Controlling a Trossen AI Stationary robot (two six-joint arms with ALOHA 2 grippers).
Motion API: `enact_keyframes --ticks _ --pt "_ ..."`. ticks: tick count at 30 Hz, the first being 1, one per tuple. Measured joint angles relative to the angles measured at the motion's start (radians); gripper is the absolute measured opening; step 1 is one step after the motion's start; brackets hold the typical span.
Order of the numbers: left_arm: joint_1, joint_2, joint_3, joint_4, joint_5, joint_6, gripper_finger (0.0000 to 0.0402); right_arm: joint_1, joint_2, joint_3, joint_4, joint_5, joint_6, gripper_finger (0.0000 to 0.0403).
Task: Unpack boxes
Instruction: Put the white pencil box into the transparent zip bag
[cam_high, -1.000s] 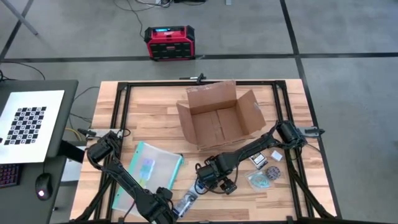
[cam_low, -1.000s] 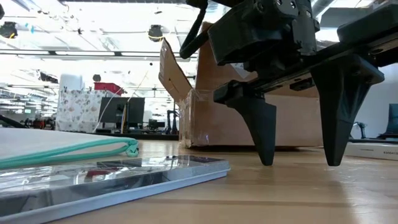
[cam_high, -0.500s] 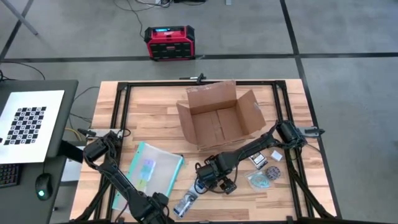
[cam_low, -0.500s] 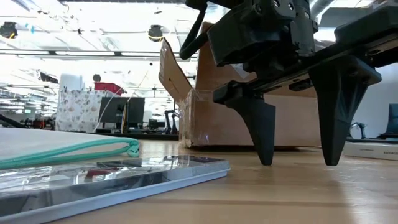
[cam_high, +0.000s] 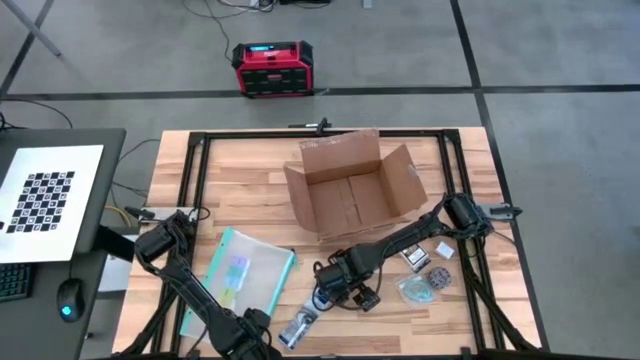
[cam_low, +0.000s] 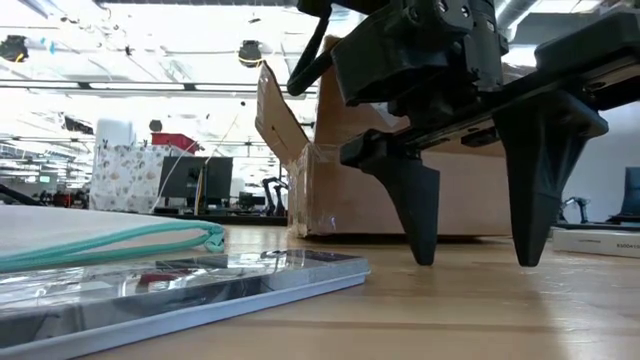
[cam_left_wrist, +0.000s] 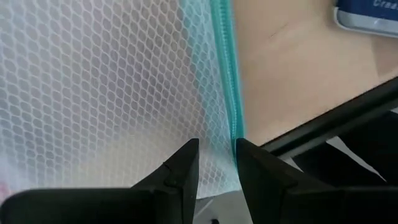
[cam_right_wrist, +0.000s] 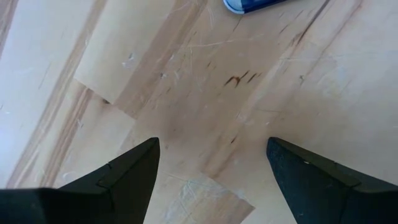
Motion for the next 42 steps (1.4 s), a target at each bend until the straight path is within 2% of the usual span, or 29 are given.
enact_keyframes --ticks 13,20,28,33,42 --pt "0.009 0.032 0.002 -0.042 0.000 0.015 0.0083 -0.005 0.002 0.000 0.005 0.000 0.000 0.0290" --pt "0.025 0.038 0.025 -0.072 -0.012 0.005 0.0007 -0.001 0.002 0.001 -0.012 0.000 0.027 0.0290" --pt "0.015 0.016 0.161 -0.261 -0.219 -0.129 0.0001 0.011 -0.055 0.000 -0.011 0.001 0.021 0.0290" --pt "-0.011 0.010 0.228 -0.346 -0.340 -0.217 0.0000 0.001 -0.116 0.001 0.133 0.002 0.016 0.0290" --pt "-0.030 0.009 0.230 -0.351 -0.348 -0.258 0.0000 0.048 -0.035 0.001 0.483 -0.023 -0.016 0.0290"
